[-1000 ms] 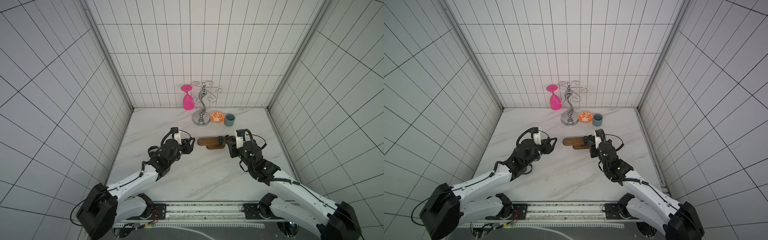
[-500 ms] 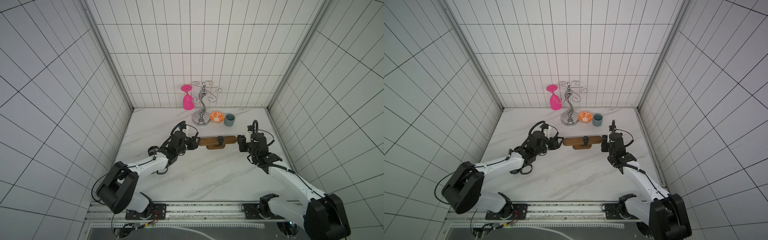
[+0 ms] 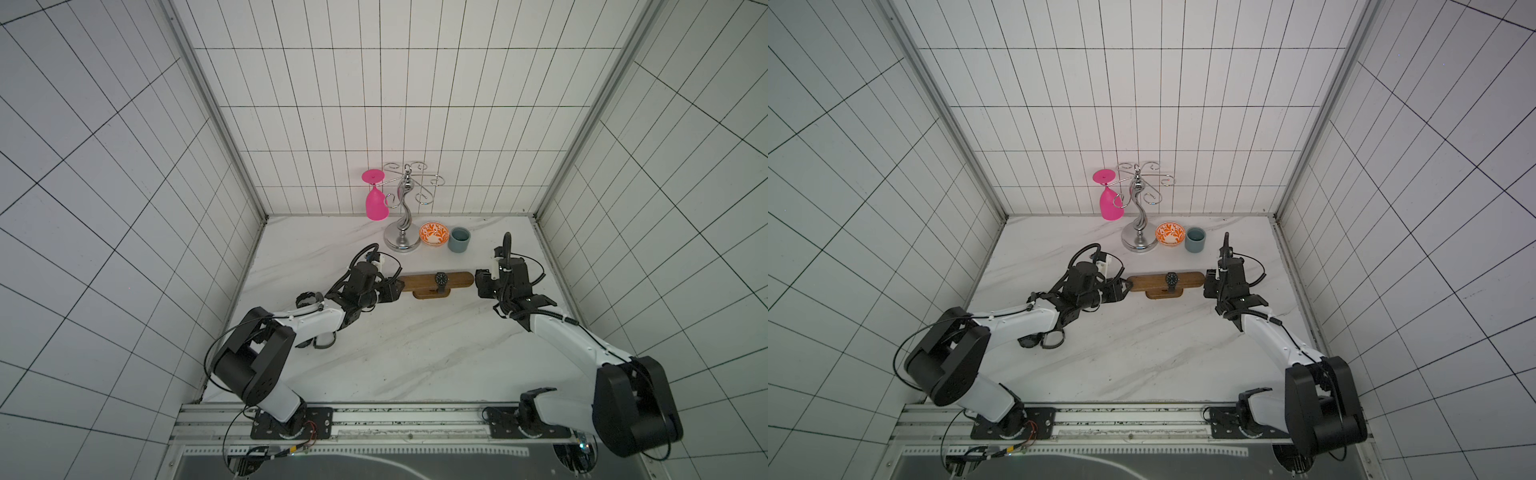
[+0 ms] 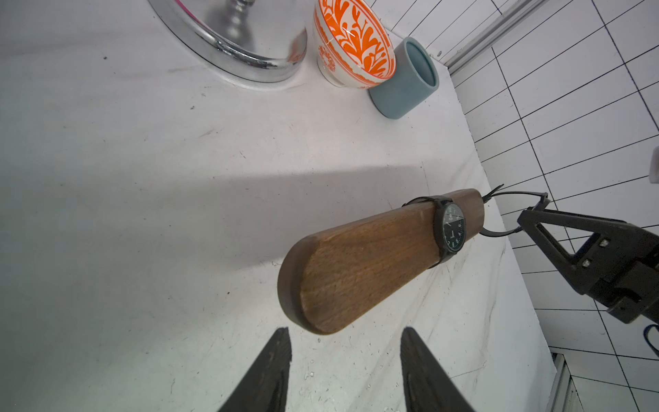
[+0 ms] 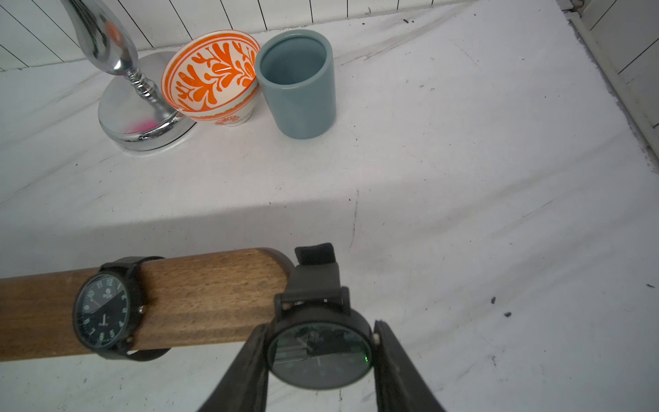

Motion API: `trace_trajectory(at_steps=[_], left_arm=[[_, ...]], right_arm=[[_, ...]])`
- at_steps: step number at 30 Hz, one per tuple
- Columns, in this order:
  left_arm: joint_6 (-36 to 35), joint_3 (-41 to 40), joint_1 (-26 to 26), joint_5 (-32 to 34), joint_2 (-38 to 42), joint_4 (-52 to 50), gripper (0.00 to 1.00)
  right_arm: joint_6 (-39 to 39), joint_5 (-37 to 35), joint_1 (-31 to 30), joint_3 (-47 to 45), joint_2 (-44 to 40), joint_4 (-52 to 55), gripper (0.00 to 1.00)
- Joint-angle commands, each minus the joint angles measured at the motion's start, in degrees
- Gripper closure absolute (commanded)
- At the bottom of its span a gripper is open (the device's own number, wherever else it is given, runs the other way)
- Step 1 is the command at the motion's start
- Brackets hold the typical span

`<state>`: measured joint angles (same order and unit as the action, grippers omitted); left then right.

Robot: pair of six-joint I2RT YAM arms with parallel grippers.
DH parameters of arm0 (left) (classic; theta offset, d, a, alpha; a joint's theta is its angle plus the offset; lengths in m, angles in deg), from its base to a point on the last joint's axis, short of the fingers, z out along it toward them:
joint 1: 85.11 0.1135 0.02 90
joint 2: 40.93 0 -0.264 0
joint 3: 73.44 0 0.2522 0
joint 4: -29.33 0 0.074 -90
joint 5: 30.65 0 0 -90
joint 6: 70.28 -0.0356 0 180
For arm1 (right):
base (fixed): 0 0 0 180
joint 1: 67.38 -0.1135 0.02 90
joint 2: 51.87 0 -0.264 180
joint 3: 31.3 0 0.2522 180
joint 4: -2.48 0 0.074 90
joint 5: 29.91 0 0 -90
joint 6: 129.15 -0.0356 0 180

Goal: Place watch on stand
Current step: Place the watch on the stand.

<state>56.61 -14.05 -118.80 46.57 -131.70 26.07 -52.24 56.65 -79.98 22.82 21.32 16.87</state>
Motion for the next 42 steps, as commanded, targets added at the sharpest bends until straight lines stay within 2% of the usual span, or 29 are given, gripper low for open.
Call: trace_trajectory(at_steps=[1,11,21,26,29,34,42], left_arm=[[0.5,1.7,0.2,-1.9,-1.7,1.5,0.52],[0.8,4.2,0.1,-2.4,-4.8,1.8,0.6],[-0.1,6.1,0.0,-2.5,-6.9,1.6,0.61],[-1.2,6.4,0.0,-2.7,-6.9,1.2,0.6],[-1.8,6.2,0.0,-2.1,-6.5,1.0,0.54],[-5.7,8.5,0.2,4.8,-6.0,-5.0,0.35],[-7.3,11.8,0.7,0.8,-9.4,-4.8,0.31]], right_arm=[[-0.5,2.1,0.6,7.0,1.1,0.6,0.58],[0.7,5.3,0.7,11.4,6.6,4.6,0.57],[0.8,6.9,0.3,12.6,7.8,6.6,0.57],[0.9,5.6,-0.6,13.9,8.9,8.3,0.57],[1.0,4.5,-1.0,14.5,9.4,9.1,0.57],[1.1,1.2,-2.3,16.7,10.7,11.7,0.57],[1.2,0.0,-3.2,18.3,12.1,13.2,0.56]])
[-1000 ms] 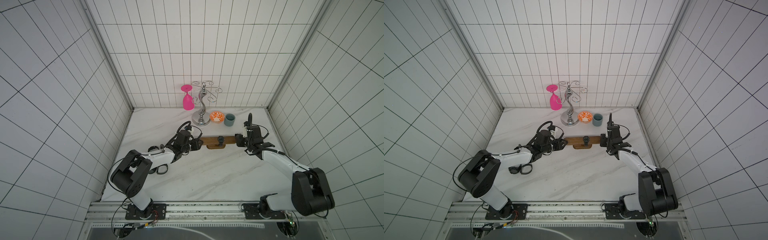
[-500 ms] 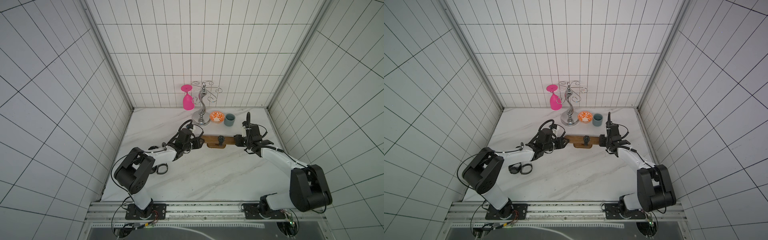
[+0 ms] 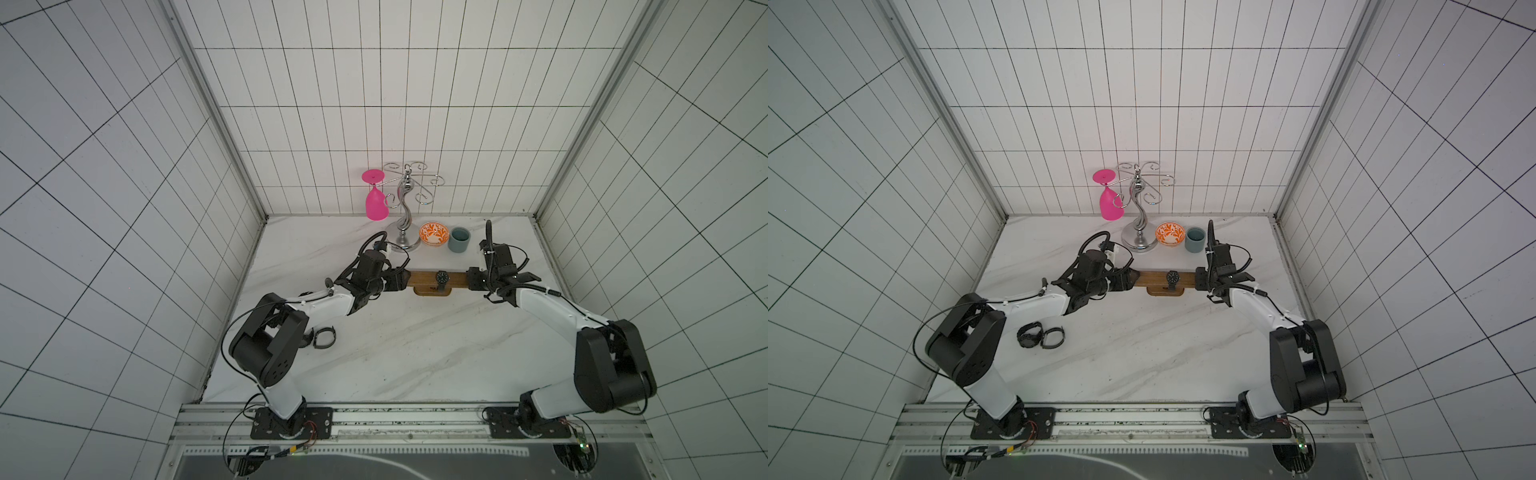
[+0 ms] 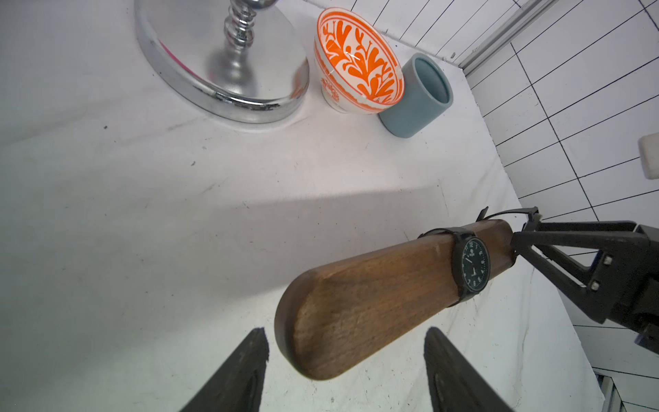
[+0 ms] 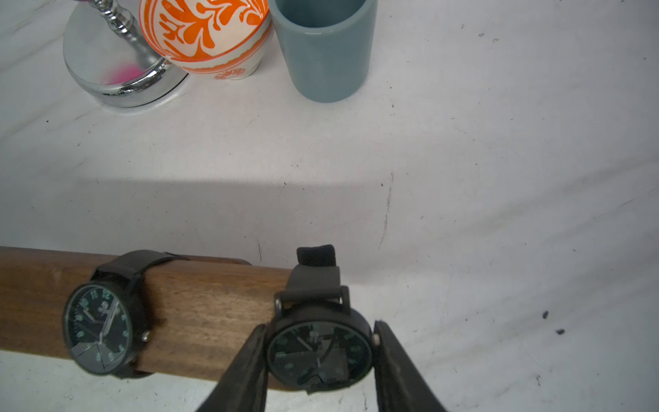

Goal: Place watch on stand
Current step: Place the watch on the stand.

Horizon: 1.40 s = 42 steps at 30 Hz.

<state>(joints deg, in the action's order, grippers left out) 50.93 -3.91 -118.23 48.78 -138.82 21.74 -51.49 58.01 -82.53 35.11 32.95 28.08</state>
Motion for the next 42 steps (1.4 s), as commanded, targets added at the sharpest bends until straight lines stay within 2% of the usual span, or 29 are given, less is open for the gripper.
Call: trace_trajectory(at_steps=[1,3,15,27,38,42], left_arm=[[-1.5,2.0,0.1,-1.8,-3.0,-0.5,0.31],[-1.2,2.0,0.0,-2.1,-3.7,-0.4,0.31],[-1.1,2.0,-1.6,-2.1,-3.8,-0.3,0.47],[-0.9,2.0,-2.0,-1.9,-3.9,-0.4,0.48],[-0.8,1.4,-1.9,-1.4,-3.4,-0.4,0.48],[-0.9,1.0,-1.8,-0.9,-2.7,-0.6,0.46]], right_arm=[[0.5,-1.3,-0.8,6.2,0.6,2.1,0.56],[0.5,-1.5,-1.1,6.7,0.9,2.5,0.56],[-0.6,-5.8,-5.4,9.8,3.6,4.9,0.55],[-1.5,-3.3,-7.5,10.8,4.9,4.3,0.55],[-1.1,-2.2,-7.6,10.1,4.3,3.6,0.44],[-0.9,-2.4,-7.6,9.9,3.2,3.6,0.44]])
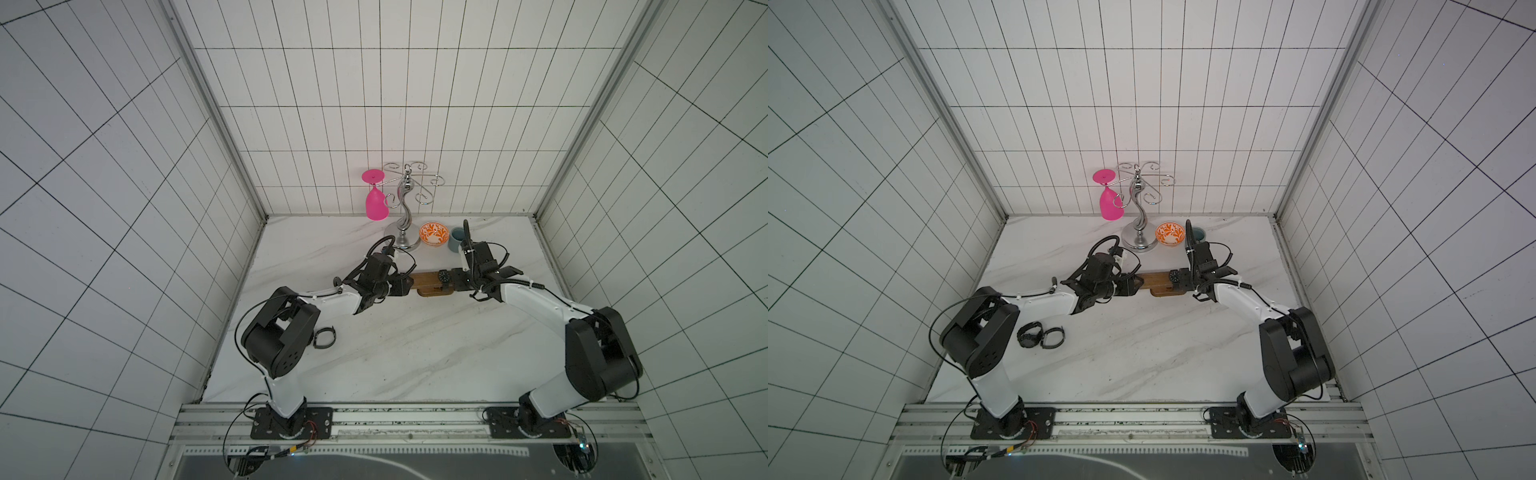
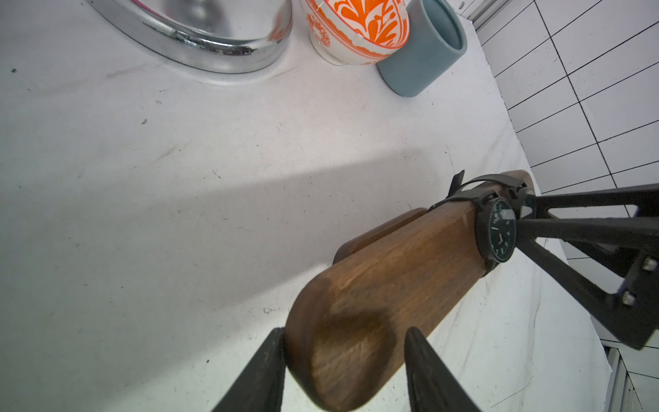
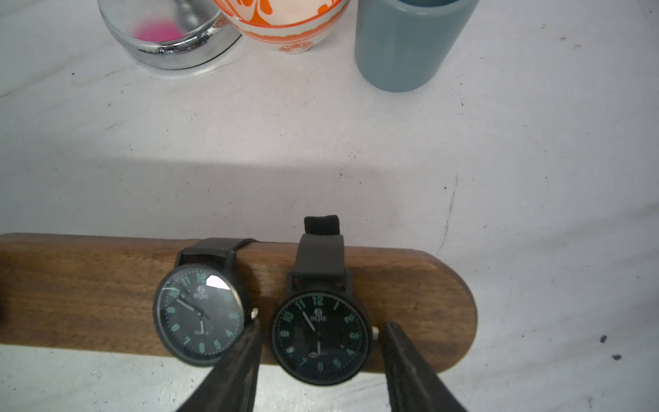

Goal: Place watch on stand
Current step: Place the watch on the stand, then pick up the watch at the center of the board.

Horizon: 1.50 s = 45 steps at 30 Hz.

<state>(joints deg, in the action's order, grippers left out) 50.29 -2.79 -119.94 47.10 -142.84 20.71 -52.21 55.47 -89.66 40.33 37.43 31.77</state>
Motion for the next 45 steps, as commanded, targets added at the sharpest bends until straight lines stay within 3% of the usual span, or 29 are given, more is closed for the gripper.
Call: trace_trajectory(at_steps=[1,7,13,24,28,33,37,45], left_arm=[[-0.3,-0.2,-0.1,0.9,1.6,0.3,0.46],[-0.4,-0.5,-0.1,2.2,4.2,-2.7,0.43],[-1.3,-3.0,-0.2,8.0,12.9,-10.8,0.37],[3.4,-21.6,0.0,24.0,44.1,-29.9,0.32],[10.2,-25.1,0.1,26.4,55.1,-40.8,0.31],[18.4,-30.0,0.1,31.1,66.3,-45.7,0.31],[24.2,-30.7,-1.0,36.7,67.7,-50.0,0.31],[29.3,-33.6,0.4,37.2,63.3,-50.4,0.33]], right_arm=[[-0.1,0.1,-0.5,4.5,-1.7,-0.1,0.44],[-0.1,-0.2,-0.5,4.6,-5.0,3.5,0.47],[0.4,-1.8,-2.0,1.0,-13.8,5.8,0.46],[-4.4,5.2,-4.9,-16.2,-30.6,-4.8,0.44],[-5.7,5.6,-7.1,-20.7,-33.1,-7.2,0.44],[-7.1,6.4,-8.1,-23.7,-33.8,-9.3,0.43],[-6.7,6.5,-8.7,-24.0,-33.8,-9.4,0.43],[-6.4,5.9,-8.9,-24.8,-34.7,-9.9,0.43]])
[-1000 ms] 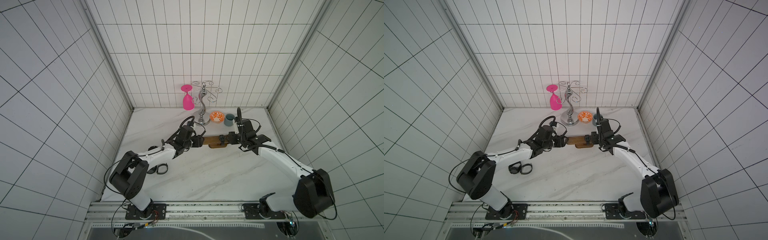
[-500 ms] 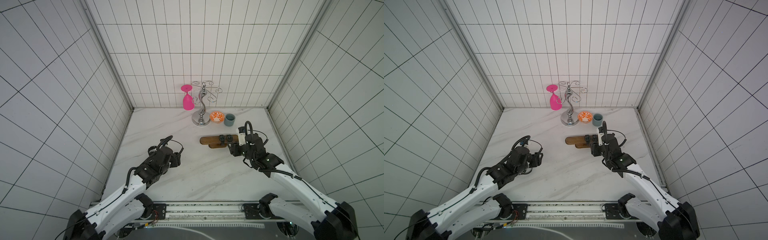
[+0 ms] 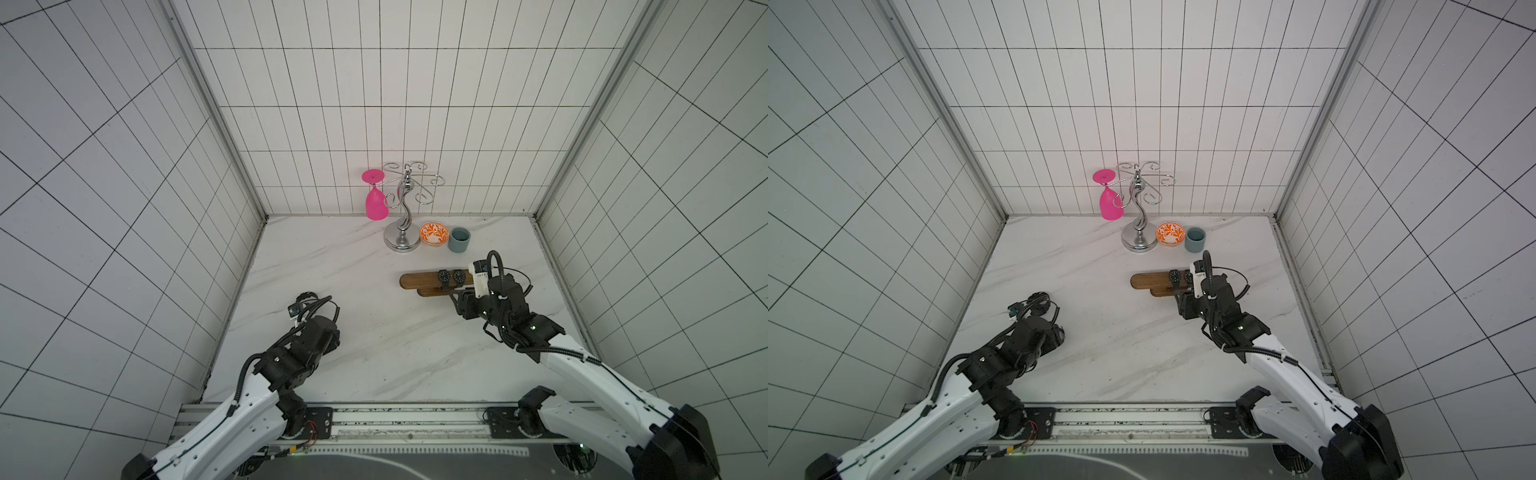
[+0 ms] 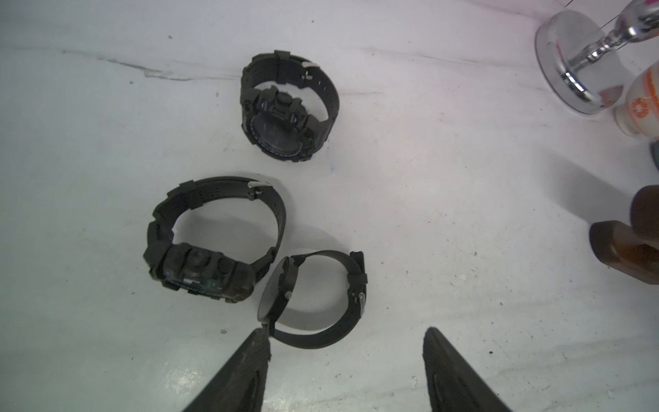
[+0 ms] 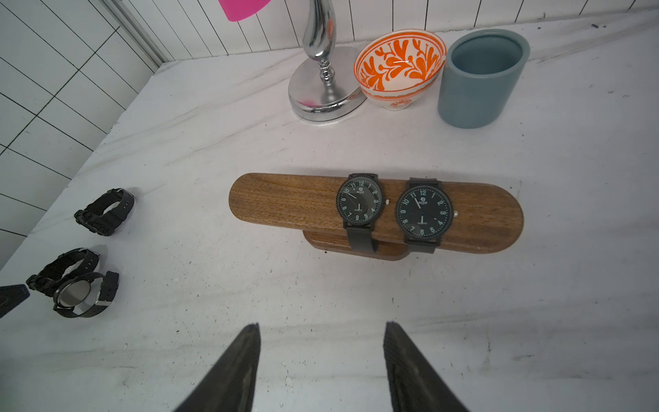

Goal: Place watch on stand
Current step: Pick up the watch at the center of the board.

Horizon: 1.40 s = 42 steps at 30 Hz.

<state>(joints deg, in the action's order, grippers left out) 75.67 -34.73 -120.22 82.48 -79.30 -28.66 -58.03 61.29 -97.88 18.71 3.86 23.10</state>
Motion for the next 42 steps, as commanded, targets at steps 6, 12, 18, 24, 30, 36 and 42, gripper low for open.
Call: trace_trajectory(at_steps=[6,12,18,24,30,36,42], left_arm=[[4.4,-5.4,2.7,0.0,-1.6,2.6,0.34],[1.4,-6.9,5.9,-1.5,-5.8,7.7,0.46],[-1.6,-7.8,8.9,-2.6,-9.0,12.2,0.52],[-3.9,-7.3,10.5,-3.4,-12.0,14.5,0.68],[-5.7,-5.8,10.5,-4.4,-14.4,14.5,0.82],[-8.4,-4.7,10.5,-7.2,-16.4,16.6,0.95],[-16.5,-1.5,4.3,-7.4,-14.8,22.5,0.96]], right_arm=[[-0.6,-0.1,-0.7,-4.3,-1.5,-1.4,0.43],[-0.6,-0.2,-0.7,-4.3,-1.8,-1.1,0.43],[-0.6,-0.4,-0.6,-4.3,-2.1,-0.5,0.43],[-1.0,-0.6,-0.6,-4.1,-2.2,-0.1,0.43],[-1.5,-0.5,-0.8,-4.1,-1.9,0.1,0.43],[-1.6,-0.8,-1.0,-4.1,-2.1,0.5,0.43],[-2.0,0.0,-1.3,-3.9,-4.0,1.5,0.43]])
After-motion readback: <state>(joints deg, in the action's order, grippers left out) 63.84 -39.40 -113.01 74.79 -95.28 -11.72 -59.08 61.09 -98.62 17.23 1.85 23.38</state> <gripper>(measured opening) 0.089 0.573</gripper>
